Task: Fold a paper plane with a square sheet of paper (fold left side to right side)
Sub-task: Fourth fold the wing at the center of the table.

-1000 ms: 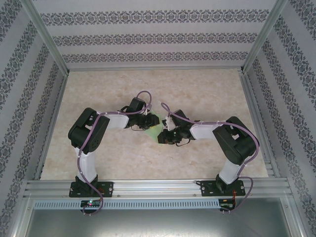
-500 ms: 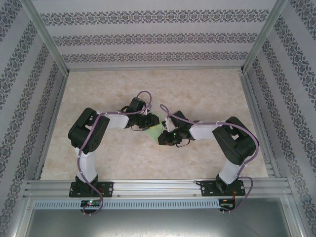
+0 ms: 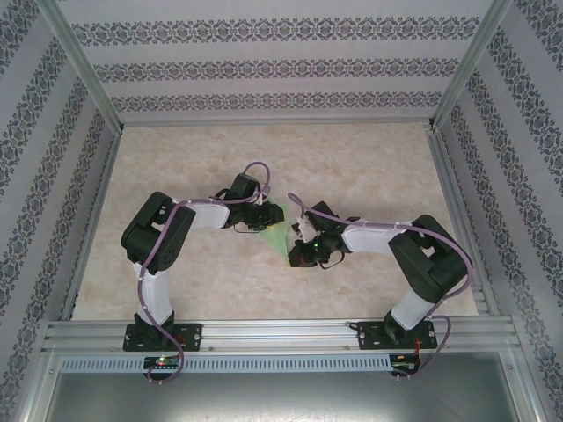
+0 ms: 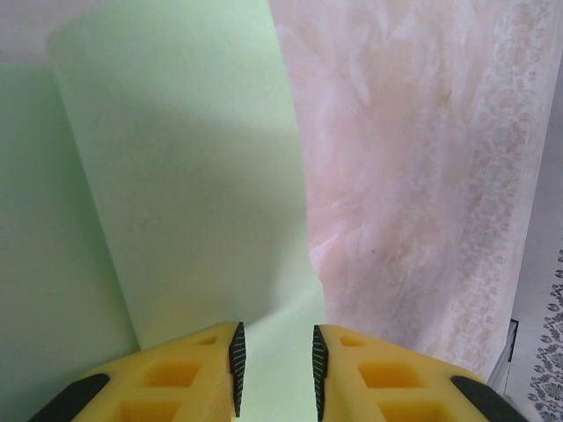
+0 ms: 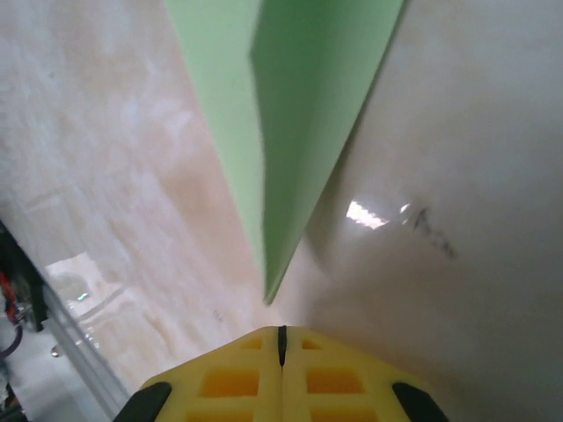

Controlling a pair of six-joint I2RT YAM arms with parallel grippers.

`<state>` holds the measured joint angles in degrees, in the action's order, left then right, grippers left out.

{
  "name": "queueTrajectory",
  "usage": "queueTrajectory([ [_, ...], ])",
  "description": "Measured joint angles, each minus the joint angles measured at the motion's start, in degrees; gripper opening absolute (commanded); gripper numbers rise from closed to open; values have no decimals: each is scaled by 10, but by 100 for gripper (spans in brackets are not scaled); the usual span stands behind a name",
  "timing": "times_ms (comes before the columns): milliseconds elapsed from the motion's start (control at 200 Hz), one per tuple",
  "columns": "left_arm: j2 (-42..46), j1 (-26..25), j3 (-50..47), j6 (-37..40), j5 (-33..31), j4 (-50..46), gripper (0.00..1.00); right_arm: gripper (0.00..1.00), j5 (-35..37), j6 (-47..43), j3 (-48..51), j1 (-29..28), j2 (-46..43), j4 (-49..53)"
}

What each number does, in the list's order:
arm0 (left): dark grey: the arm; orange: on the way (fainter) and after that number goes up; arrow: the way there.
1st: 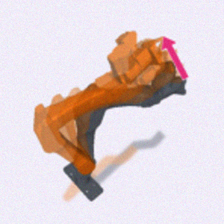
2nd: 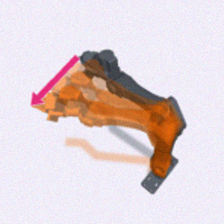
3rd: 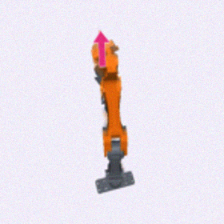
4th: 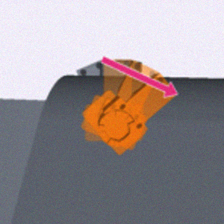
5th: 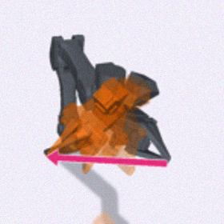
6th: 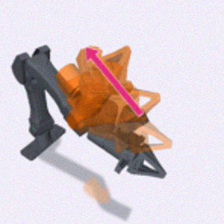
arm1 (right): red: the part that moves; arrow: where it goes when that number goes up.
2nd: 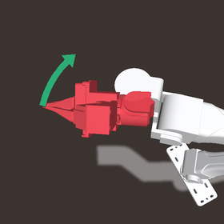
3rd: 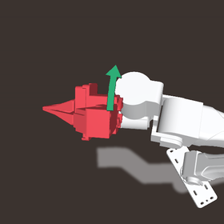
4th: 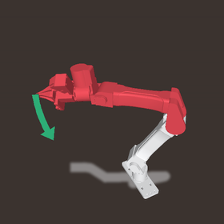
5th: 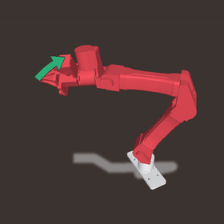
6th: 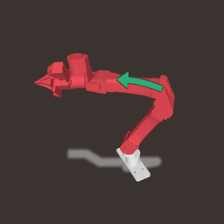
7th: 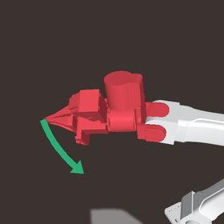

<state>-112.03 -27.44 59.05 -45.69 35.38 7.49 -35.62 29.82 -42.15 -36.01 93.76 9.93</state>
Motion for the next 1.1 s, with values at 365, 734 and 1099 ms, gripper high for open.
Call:
queueTrajectory([
  [365, 0, 0, 0, 0, 0, 0, 31, 1, -43, 81, -9, 40, 19, -144],
  [734, 0, -1, 0, 0, 0, 0, 31, 1, -14, 86, -29, 40, 90, -162],
  [1099, 21, -3, 0, 7, -25, -35, 39, 0, -17, 58, -33, 43, 99, -155],
])
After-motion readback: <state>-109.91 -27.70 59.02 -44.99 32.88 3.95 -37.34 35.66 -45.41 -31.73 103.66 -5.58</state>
